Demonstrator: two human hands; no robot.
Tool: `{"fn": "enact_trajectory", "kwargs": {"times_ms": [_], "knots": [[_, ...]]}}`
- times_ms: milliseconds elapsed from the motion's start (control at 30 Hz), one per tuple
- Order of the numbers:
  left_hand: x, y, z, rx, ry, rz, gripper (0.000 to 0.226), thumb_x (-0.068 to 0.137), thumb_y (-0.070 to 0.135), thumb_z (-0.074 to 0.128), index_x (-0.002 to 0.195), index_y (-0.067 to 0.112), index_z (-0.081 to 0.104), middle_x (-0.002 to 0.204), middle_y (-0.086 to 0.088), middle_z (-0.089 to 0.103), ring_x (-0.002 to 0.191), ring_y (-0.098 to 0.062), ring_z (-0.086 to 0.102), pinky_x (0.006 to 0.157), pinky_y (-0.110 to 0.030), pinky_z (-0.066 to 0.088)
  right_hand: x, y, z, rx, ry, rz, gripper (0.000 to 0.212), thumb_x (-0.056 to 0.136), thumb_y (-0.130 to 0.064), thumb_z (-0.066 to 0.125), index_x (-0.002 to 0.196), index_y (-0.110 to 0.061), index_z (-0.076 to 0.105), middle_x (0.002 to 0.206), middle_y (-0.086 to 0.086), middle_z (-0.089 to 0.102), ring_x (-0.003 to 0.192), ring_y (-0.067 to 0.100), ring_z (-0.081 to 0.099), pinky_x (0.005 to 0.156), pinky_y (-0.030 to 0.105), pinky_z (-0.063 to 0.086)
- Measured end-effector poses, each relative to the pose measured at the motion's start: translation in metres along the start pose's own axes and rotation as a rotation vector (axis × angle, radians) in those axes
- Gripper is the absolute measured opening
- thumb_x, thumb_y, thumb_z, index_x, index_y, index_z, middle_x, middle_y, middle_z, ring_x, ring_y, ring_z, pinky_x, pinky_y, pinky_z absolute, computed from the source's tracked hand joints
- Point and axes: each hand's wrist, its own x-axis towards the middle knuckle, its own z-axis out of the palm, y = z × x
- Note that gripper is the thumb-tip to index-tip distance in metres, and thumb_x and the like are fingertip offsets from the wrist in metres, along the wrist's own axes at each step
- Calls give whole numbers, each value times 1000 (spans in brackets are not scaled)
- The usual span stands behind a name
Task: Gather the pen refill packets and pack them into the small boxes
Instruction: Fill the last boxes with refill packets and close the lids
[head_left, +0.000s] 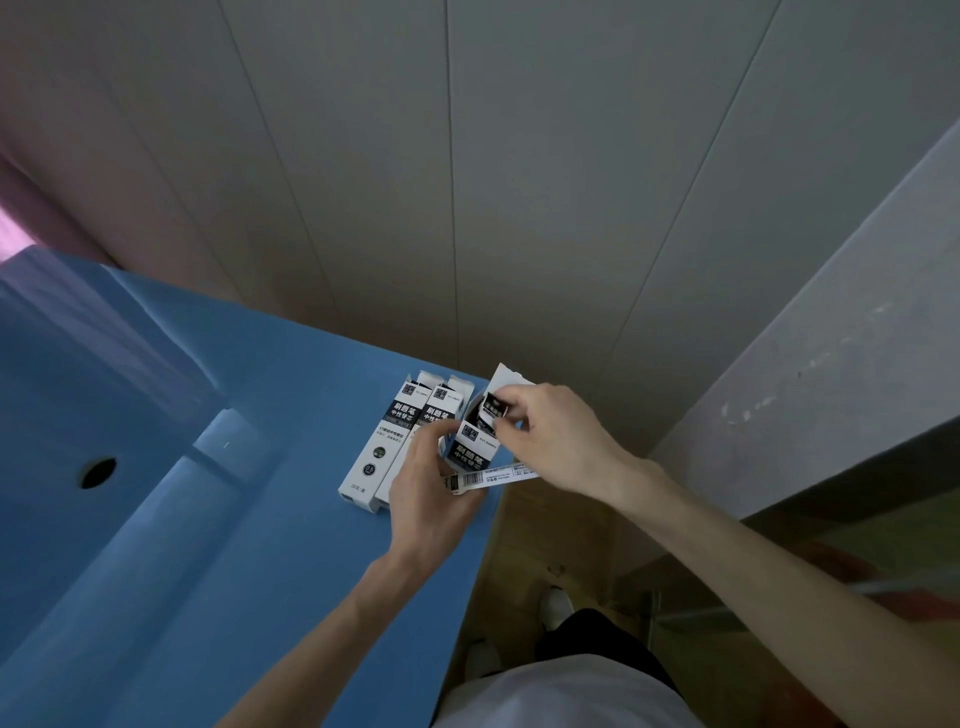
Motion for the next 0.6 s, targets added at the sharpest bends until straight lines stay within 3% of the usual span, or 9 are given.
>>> {"fn": "enact_trajectory", "kwargs": {"times_ms": [67, 167, 333, 433, 500, 600], "knots": [[1, 0, 0, 0, -1, -1, 65, 72, 16, 81, 120, 43, 47, 106, 21, 60, 79, -6, 61, 66, -31, 52, 0, -3, 1, -21, -10, 2, 14, 97, -24, 63, 104, -24, 75, 94, -11, 77, 65, 1, 62, 66, 32, 52], [1, -1, 0, 1, 3, 1, 64, 72, 17, 82, 123, 39, 50, 110, 23, 59, 80, -5, 61, 67, -32, 54, 4, -6, -4, -30, -50, 3, 19, 98, -28, 63, 110, -29, 78, 90, -18, 71, 64, -3, 57, 66, 26, 44], [2, 0, -1, 16, 10, 12, 65, 72, 15, 83, 124, 38, 52, 113, 30, 55, 79, -4, 58, 65, -22, 47, 10, -3, -2, -24, -65, 42, 21, 101, -29, 61, 91, -23, 79, 77, 3, 68, 70, 20, 63, 67, 42, 51], [3, 1, -2, 26, 9, 1, 65, 72, 16, 82, 123, 40, 50, 111, 25, 58, 79, -5, 58, 65, -18, 42, 12, 0, 2, 52, -56, 52, 19, 99, -24, 65, 83, -26, 75, 70, -3, 68, 60, 17, 60, 61, 39, 49], [3, 1, -3, 31, 7, -7, 64, 72, 16, 82, 123, 38, 51, 112, 23, 59, 79, -7, 57, 65, -15, 39, 14, 2, 0, 95, -3, 71, 12, 96, -21, 67, 95, -28, 77, 83, -10, 75, 71, 17, 70, 69, 40, 59], [4, 4, -3, 40, 11, -23, 62, 72, 17, 82, 123, 36, 53, 109, 22, 59, 79, -6, 58, 64, -15, 38, 18, 2, -4, 68, -2, 99, 17, 92, -20, 73, 108, -24, 79, 99, -9, 79, 88, 8, 73, 83, 37, 61]]}}
